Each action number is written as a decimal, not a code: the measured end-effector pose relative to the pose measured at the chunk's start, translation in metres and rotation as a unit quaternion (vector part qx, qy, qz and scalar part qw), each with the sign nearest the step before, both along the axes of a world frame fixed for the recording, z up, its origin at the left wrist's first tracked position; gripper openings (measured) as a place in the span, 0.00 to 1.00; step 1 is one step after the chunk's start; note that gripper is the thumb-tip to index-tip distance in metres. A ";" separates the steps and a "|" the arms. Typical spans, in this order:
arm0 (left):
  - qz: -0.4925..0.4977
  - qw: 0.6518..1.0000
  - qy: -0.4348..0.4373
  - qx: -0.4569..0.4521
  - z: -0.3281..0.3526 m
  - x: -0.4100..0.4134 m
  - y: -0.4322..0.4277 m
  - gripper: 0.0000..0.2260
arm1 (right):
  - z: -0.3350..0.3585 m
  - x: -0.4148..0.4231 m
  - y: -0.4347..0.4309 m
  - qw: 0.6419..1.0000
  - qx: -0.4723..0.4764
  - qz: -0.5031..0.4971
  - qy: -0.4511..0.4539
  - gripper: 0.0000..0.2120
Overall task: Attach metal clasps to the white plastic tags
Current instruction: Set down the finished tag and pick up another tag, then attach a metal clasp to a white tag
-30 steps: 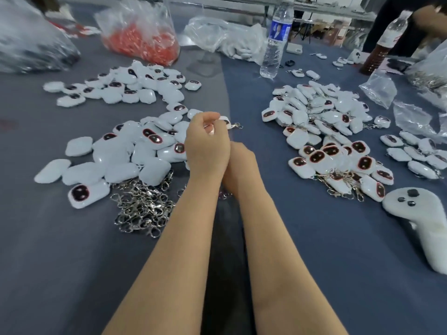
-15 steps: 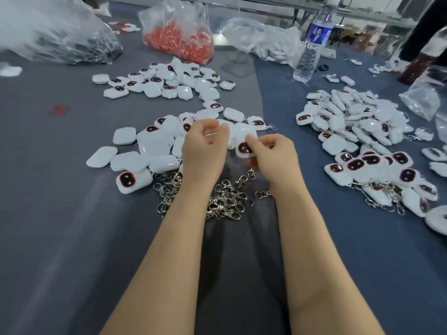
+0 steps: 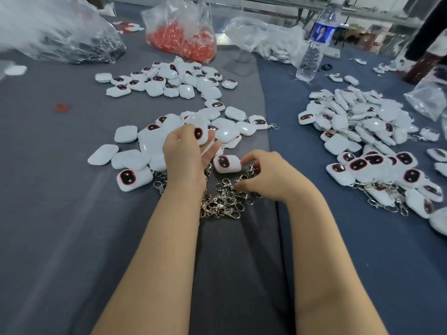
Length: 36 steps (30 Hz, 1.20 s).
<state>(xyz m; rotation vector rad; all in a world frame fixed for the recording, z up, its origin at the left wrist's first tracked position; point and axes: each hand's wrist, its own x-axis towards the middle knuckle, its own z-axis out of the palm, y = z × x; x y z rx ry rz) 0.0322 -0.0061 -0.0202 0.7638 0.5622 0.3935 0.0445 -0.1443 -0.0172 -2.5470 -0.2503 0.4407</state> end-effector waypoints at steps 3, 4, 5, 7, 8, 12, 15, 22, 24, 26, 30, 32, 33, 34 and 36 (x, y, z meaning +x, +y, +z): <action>0.003 0.995 -0.037 -0.094 0.003 -0.004 0.002 0.05 | -0.004 0.002 0.005 0.999 -0.017 0.003 -0.049 0.15; -0.006 0.994 -0.041 -0.097 0.004 -0.005 0.001 0.05 | -0.006 0.003 0.008 0.998 -0.021 -0.008 -0.066 0.12; -0.020 0.995 -0.040 -0.089 0.004 -0.005 0.000 0.06 | -0.008 0.003 0.011 0.996 -0.021 -0.018 -0.079 0.09; -0.049 0.997 -0.029 -0.047 0.004 -0.005 -0.002 0.06 | -0.011 0.003 0.013 0.994 -0.014 -0.033 -0.099 0.06; -0.059 0.998 -0.022 -0.026 0.004 -0.005 -0.003 0.06 | -0.012 0.004 0.013 0.993 -0.008 -0.038 -0.107 0.05; -0.078 0.995 0.003 0.068 0.004 -0.003 -0.008 0.11 | -0.016 0.007 0.011 0.991 0.013 -0.043 -0.127 0.03; -0.070 0.988 0.002 0.137 0.003 -0.005 -0.011 0.12 | -0.015 0.009 0.011 0.982 0.102 -0.086 -0.132 0.03; -0.102 0.911 0.001 0.400 0.001 -0.007 -0.019 0.10 | -0.003 0.008 0.009 0.885 0.408 -0.176 -0.137 0.08; -0.126 0.893 0.009 0.432 0.001 -0.008 -0.021 0.07 | -0.002 0.008 0.008 0.878 0.426 -0.164 -0.143 0.09; -0.139 0.880 0.010 0.455 0.001 -0.009 -0.022 0.06 | -0.001 0.008 0.007 0.879 0.421 -0.158 -0.157 0.09; -0.151 0.855 0.000 0.497 -0.001 -0.007 -0.022 0.03 | -0.001 0.007 0.008 0.905 0.360 -0.119 -0.193 0.09; -0.152 0.846 -0.003 0.510 -0.004 -0.005 -0.022 0.02 | -0.001 0.006 0.009 0.915 0.335 -0.098 -0.205 0.09; -0.149 0.843 -0.001 0.517 -0.005 -0.005 -0.021 0.02 | -0.001 0.006 0.010 0.918 0.324 -0.093 -0.210 0.08; -0.144 0.839 0.002 0.524 -0.006 -0.004 -0.021 0.02 | -0.001 0.006 0.010 0.920 0.314 -0.089 -0.214 0.07; -0.133 0.831 0.006 0.540 -0.007 -0.004 -0.021 0.02 | -0.002 0.007 0.011 0.922 0.307 -0.089 -0.220 0.06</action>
